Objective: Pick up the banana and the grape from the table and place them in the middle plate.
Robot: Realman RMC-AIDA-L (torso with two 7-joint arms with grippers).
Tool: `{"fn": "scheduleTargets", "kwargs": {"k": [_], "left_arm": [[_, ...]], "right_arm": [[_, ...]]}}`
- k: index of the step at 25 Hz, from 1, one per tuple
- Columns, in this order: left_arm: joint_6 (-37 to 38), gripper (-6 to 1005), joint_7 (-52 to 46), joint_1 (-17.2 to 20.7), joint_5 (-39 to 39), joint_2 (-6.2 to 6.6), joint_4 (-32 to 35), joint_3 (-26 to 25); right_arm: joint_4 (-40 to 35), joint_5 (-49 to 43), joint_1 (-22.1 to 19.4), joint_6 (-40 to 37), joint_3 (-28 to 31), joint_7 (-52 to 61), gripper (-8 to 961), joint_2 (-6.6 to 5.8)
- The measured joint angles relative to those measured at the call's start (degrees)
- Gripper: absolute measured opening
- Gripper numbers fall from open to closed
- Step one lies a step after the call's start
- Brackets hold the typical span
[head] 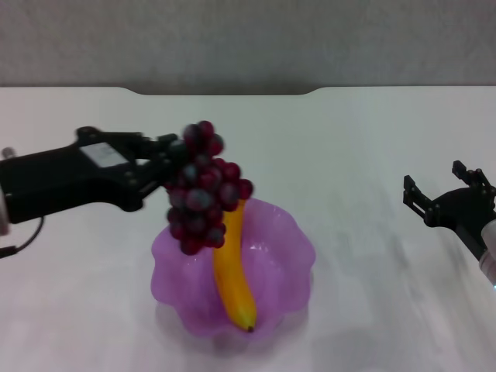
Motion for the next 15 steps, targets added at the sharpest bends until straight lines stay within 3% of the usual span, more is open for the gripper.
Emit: {"fn": "scheduleTargets", "kwargs": {"k": [6,15], "left_arm": [[-0.1,134,-7.9,-0.8,9.5,0.04,9.1,3.8],[-1.4,134,-15.7,-7.4,24.2,-0.07,5.7,8.7]], "right_arm": [[0.0,0.0,0.0,0.0,0.0,0.0,886,0.0],[0.1,0.0,0.1,0.0,0.0,0.0,887,0.0]]}}
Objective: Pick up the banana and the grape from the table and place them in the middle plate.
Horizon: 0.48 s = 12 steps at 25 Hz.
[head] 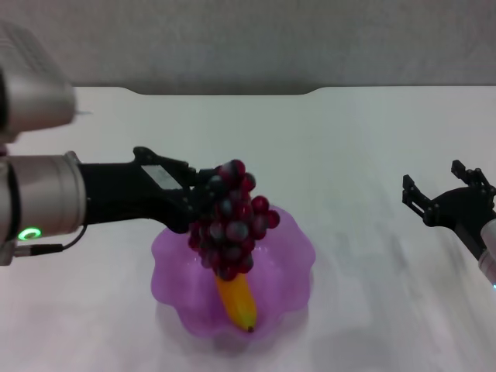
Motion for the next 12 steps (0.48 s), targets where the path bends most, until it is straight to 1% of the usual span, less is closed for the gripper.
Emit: {"fn": "scheduleTargets", "kwargs": {"k": [6,9,12], "left_arm": [[-2.1,134,-5.4,-2.9,10.8,0.0,-1.9,4.4],[-3.2,134,-6.9,-3.8,13.8,0.0,-3.2,6.2],[-4.4,133,-7.4,-4.1,14.7,-0.05,-4.4,7.1]], "right_arm": [[0.1,0.0,0.1,0.0,0.0,0.0,887,0.0],[0.1,0.0,0.1,0.0,0.0,0.0,886,-0.03],[0.1,0.0,0.1,0.1,0.0,0.1,886,-0.07]]}}
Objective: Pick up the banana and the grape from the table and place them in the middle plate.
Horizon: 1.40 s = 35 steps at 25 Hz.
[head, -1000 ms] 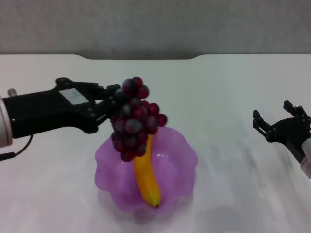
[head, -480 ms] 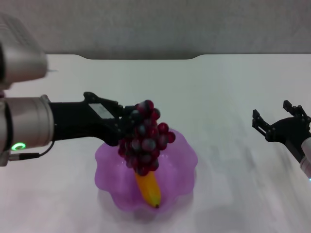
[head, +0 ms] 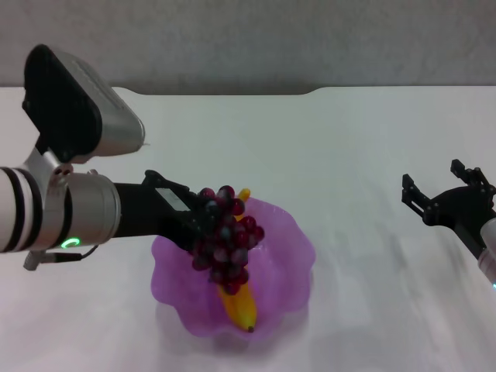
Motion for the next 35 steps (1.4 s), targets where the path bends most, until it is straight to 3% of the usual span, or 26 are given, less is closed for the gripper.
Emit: {"fn": "scheduleTargets", "kwargs": {"k": [8,17,28,35], "left_arm": [[-5.7,133,-2.2,-0.2,0.5,-0.03,-3.6,3.0],[-14.1,133,-5.5,-0.1,4.4,-0.1,-8.3,9.7],[-20.1,251,-7.1,-0.5,6.1,-0.21,-11.8,15.8],[-25.0,543,-7.1,0.6,6.2,-0.2,-12.9,16.3]], "right_arm": [[0.0,0.0,0.2,0.0,0.0,0.0,886,-0.02],[-0.1,0.0,0.5,0.0,0.0,0.0,886,0.04],[-0.3,0.0,0.8,0.0,0.0,0.0,887,0.07],[-0.1,0.0,0.9,0.0,-0.3,-0.1,886,0.03]]}}
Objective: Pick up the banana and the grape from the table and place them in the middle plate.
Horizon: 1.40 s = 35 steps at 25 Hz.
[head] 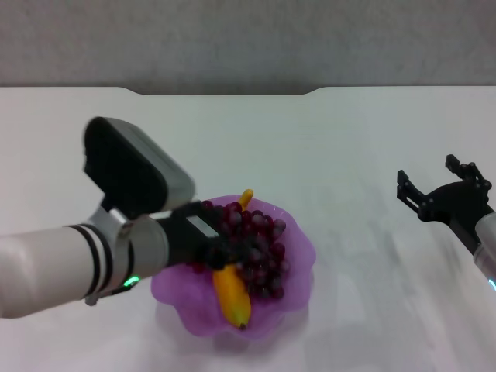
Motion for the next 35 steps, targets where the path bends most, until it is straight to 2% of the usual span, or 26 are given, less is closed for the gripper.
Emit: {"fn": "scheduleTargets", "kwargs": {"k": [2,6,12,14,18,20,22,25,27,30,34,35], "left_arm": [[-3.0,686,0.1,1.1,0.0,0.1,-0.1,-0.2],[-11.3,764,0.6,3.8,-0.2,0.24,-1.0,-0.4],[-31.8,881,0.6,5.9,-1.5,0.2,-8.6,0.7],[-39.8,880,0.4,6.2,-3.0,0.2,-12.3,1.4],[-60.9,877,-2.1,5.9,-5.5,0.25,-22.2,4.7],[-69.1,877,-5.7,5.3,-5.5,0.26,-26.9,6.0],[-77.9,877,-14.1,4.0,-4.9,0.36,-33.5,7.4],[-84.2,877,-26.3,1.2,-3.5,0.52,-42.3,8.1],[-85.7,877,-29.5,-0.5,-3.8,0.39,-46.1,8.3],[-86.5,877,-29.8,-2.8,-5.7,0.15,-50.6,9.4],[-86.7,878,-29.6,-3.4,-6.5,0.07,-52.0,9.4],[-87.5,878,-29.3,-4.0,-9.6,0.01,-55.7,8.9]], "right_arm": [[0.0,0.0,0.0,0.0,-0.3,0.0,886,0.04],[0.1,0.0,0.0,0.0,-0.4,0.0,886,0.03],[0.1,0.0,0.0,0.0,-0.5,0.0,886,0.03],[0.1,0.0,0.0,0.0,-0.7,0.0,886,0.03],[-0.2,0.0,-0.1,0.0,-0.8,0.1,887,0.03],[-0.2,0.0,-0.1,0.0,-0.9,0.1,887,0.03],[-0.1,0.0,-0.1,0.0,-0.9,0.1,886,0.03],[-0.1,0.0,-0.1,0.0,-1.0,0.1,886,0.03],[0.0,0.0,-0.1,0.0,-1.0,0.1,886,0.03],[0.2,0.0,0.0,0.0,-1.2,0.1,887,0.03],[0.2,0.0,0.3,0.0,-1.8,0.1,887,0.07],[0.2,0.0,0.4,0.0,-1.8,0.1,887,0.09]]}}
